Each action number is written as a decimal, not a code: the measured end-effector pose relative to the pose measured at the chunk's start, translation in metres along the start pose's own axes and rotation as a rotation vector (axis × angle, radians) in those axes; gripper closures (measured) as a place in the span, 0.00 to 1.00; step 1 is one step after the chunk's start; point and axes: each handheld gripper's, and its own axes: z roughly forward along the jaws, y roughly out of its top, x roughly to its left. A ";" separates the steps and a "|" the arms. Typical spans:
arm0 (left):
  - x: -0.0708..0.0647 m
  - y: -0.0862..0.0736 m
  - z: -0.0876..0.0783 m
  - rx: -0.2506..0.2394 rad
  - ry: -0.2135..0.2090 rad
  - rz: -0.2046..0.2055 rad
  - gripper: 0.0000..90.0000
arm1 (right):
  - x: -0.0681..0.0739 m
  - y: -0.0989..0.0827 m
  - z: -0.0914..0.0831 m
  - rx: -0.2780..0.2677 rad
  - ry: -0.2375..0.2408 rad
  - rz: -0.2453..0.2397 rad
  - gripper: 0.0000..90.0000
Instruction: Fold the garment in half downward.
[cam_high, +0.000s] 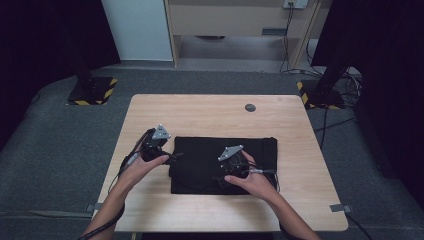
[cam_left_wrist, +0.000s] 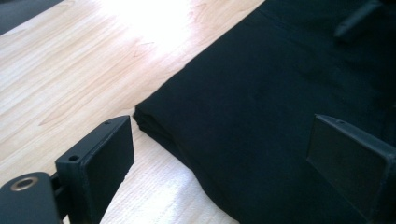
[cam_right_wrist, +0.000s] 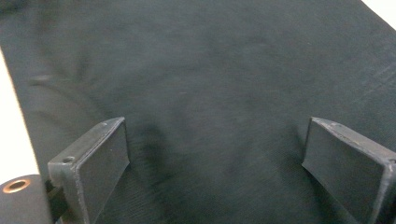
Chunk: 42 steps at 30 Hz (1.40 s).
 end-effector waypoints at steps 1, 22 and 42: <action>-0.001 0.000 0.000 0.003 0.000 0.004 0.07 | -0.003 0.000 0.003 0.007 -0.002 0.001 0.09; -0.004 0.013 -0.005 -0.005 0.006 0.046 0.07 | -0.021 -0.019 -0.007 0.031 0.015 0.011 0.08; 0.016 0.053 0.016 -0.047 0.000 0.078 0.08 | 0.052 0.035 -0.031 -0.030 0.129 -0.125 0.05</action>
